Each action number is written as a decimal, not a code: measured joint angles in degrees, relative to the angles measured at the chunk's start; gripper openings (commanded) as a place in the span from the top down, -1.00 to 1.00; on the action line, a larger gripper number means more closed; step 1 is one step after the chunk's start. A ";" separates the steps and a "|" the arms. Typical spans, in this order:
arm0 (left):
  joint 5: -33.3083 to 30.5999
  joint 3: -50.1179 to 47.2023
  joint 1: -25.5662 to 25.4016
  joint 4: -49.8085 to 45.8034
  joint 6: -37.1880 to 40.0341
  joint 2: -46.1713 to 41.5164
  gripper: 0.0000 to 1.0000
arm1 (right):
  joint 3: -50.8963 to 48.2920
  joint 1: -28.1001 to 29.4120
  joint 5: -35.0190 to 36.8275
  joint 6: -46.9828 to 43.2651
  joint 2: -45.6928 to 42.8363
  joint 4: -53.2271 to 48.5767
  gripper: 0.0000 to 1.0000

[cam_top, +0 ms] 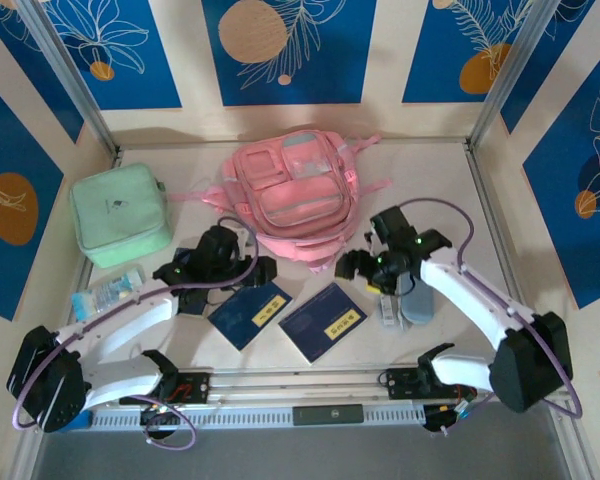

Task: Pack the student bag
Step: Rotate the book at the bottom-center of the table.

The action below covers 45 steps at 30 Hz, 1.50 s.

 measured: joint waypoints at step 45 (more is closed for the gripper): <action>-8.44 5.22 -16.35 5.95 -5.53 26.53 -0.19 | -7.04 -6.16 -8.02 6.51 13.16 26.73 -0.36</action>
